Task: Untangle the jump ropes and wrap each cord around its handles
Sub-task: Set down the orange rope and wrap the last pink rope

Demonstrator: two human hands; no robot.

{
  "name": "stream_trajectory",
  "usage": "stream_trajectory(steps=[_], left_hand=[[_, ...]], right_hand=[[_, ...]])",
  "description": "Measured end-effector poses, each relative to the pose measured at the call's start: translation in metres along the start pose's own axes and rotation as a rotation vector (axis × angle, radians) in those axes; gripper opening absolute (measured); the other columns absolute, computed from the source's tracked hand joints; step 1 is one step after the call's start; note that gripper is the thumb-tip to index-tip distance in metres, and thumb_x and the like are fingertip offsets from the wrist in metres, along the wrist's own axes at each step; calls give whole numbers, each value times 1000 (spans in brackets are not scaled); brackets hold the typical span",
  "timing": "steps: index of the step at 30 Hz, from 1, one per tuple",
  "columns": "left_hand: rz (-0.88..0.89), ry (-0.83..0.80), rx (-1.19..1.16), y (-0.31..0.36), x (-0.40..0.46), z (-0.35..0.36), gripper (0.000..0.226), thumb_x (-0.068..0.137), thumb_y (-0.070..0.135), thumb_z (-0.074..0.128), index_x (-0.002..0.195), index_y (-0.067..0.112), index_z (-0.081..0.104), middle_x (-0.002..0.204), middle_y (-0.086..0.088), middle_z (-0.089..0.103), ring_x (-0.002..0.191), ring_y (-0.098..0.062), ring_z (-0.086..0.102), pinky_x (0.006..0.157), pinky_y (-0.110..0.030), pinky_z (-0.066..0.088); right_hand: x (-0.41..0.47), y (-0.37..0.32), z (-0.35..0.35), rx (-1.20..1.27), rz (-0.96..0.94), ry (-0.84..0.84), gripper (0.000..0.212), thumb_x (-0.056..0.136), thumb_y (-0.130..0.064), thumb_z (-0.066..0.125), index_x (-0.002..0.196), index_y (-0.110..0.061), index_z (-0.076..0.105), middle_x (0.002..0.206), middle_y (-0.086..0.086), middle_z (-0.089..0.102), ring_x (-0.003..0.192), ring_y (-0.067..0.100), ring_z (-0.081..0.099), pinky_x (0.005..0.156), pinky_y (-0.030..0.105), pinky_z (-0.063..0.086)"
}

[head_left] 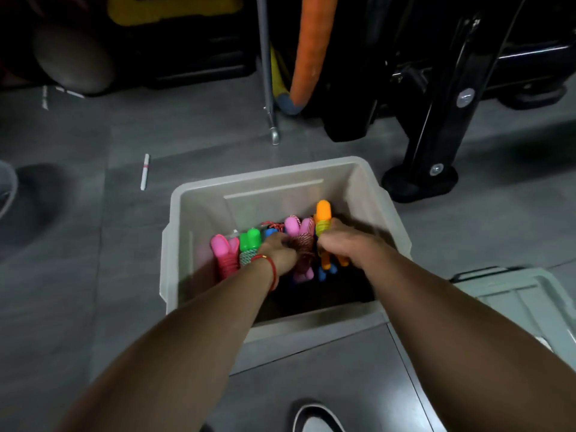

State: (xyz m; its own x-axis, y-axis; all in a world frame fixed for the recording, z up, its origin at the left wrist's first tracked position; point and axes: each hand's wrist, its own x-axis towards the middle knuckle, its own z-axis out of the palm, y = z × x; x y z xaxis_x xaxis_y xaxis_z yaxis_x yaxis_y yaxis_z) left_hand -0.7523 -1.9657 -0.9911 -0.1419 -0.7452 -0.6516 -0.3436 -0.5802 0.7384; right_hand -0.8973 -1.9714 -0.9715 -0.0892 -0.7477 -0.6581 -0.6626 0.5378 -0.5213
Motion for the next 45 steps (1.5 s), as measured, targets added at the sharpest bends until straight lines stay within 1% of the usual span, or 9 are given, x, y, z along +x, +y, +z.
stream_trajectory(steps=[4,10,13,17,21,27,35,41,45], left_hand=[[-64,15,-128,6,-10,0,45,81,-22,50,115,6,62,87,-19,66,49,-20,66,41,-33,54],[97,104,35,27,-45,-15,36,80,-8,60,104,17,72,97,-5,69,82,-21,65,81,-38,59],[175,84,-85,38,-84,-15,32,86,-13,56,101,11,68,97,-8,70,64,-8,69,62,-29,61],[296,15,-150,44,-139,-1,25,88,-14,59,100,6,66,101,-26,69,81,-44,69,75,-50,58],[282,55,-106,17,-179,39,27,82,-8,62,87,17,69,91,-10,72,84,-26,66,77,-40,55],[253,-134,380,-34,-193,62,34,82,1,62,105,25,64,100,13,64,90,-6,63,79,-24,53],[148,-10,324,-51,-176,53,23,83,6,64,95,26,64,97,4,71,90,-15,68,81,-46,60],[218,-36,206,-9,-187,65,14,84,13,66,90,26,67,95,1,71,91,-21,71,74,-42,62],[363,89,22,38,-202,46,9,89,11,67,91,19,70,92,-9,72,82,-27,70,77,-51,61]], right_hand=[[4,8,-2,-93,-34,17,31,95,-25,38,108,-4,56,71,15,74,31,15,50,36,23,40],[-47,14,-19,-40,-120,254,30,86,-19,51,114,-23,60,108,13,71,81,25,70,75,35,60],[-102,29,-22,115,-304,421,30,91,-13,59,114,-29,69,112,-5,72,98,14,68,91,30,54],[-185,82,-21,165,-382,684,27,87,-2,61,104,-21,70,98,-9,70,82,7,66,76,19,52],[-197,181,7,40,-40,805,24,85,0,57,98,-14,71,94,6,72,85,25,69,75,28,52],[-173,294,81,-67,447,427,76,88,-22,61,153,-30,22,161,3,26,145,28,31,110,53,39],[-183,300,118,-183,409,725,39,88,-9,63,124,-15,48,119,10,59,106,30,56,87,46,48],[-222,258,45,346,222,1135,23,90,-10,59,110,-20,64,101,10,66,96,32,64,85,41,54],[-269,205,-12,527,-100,1021,24,96,-25,64,120,-28,61,107,-2,65,88,18,64,75,34,56]])
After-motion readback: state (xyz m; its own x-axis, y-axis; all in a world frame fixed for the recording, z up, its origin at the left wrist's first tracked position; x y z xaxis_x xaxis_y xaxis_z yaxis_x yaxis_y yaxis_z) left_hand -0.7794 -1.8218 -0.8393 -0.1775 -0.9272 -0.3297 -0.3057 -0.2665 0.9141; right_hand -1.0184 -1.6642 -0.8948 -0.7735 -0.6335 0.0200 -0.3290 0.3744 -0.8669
